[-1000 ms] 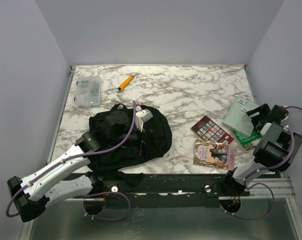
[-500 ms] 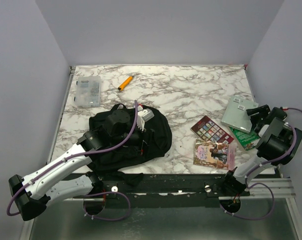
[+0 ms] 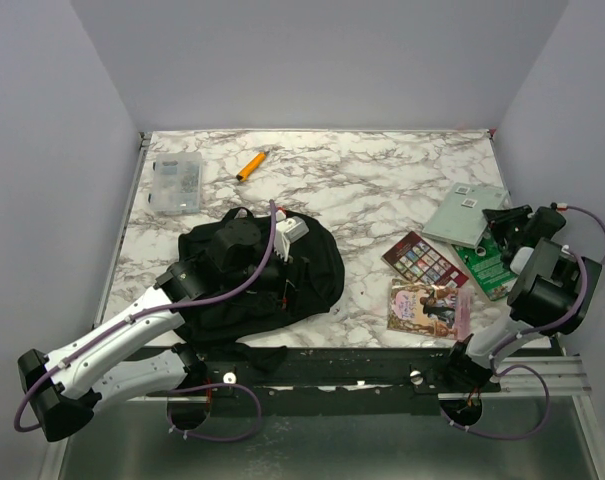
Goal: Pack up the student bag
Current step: Pick up the book from the center of the board.
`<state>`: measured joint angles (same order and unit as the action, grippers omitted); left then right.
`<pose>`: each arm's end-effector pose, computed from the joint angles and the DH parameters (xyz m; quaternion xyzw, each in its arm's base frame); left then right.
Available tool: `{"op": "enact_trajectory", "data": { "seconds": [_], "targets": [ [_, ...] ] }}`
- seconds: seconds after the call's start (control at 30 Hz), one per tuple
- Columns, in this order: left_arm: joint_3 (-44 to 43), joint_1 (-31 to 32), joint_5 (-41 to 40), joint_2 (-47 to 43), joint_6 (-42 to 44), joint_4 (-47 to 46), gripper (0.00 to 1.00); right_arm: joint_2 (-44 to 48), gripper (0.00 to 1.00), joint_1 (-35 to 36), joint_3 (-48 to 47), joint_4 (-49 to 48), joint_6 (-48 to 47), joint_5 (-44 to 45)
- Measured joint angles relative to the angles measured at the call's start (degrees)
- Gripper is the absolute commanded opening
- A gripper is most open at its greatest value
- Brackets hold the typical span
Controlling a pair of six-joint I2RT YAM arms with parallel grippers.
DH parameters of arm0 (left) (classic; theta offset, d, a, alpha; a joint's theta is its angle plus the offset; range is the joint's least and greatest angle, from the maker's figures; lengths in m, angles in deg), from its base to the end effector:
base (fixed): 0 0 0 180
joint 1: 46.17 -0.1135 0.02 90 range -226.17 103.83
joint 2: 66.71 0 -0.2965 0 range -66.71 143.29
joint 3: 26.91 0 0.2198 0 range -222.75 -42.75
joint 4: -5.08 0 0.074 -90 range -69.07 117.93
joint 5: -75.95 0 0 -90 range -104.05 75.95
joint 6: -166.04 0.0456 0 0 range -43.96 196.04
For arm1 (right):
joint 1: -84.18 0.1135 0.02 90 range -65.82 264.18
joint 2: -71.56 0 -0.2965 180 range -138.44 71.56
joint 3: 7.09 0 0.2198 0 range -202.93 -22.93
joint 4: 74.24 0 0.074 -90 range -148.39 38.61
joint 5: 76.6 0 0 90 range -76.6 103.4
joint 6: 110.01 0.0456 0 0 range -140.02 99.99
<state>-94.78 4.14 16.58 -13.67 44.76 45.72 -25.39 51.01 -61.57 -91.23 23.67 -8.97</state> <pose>0.0818 -0.1350 0.3574 0.2735 0.7826 -0.5042 0.2418 0.2798 -0.1621 0.2094 0.4345 0.7143 0.2113 0.5064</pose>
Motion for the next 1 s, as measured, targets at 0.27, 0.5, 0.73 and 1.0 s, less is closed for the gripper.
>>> {"op": "enact_trajectory", "data": {
  "seconds": [0.27,0.5,0.73,1.0],
  "targets": [
    [0.0,-0.5,-0.24,-1.07,-0.61,-0.39,0.86,5.33,0.01,1.95,-2.43,8.94,0.92,-1.29],
    [1.16,-3.89,-1.86,-5.97,-2.25,-1.05,0.86,14.78,0.0,8.28,-2.56,17.59,3.93,-1.68],
    [4.42,-9.18,-4.09,-12.28,-5.92,-1.57,0.87,20.9,0.0,10.71,-4.55,21.35,8.07,-6.12],
    [5.68,-18.78,-0.9,-12.98,-10.58,-2.64,0.87,25.33,0.0,23.41,-5.68,21.31,12.74,-12.96]
  ]
}}
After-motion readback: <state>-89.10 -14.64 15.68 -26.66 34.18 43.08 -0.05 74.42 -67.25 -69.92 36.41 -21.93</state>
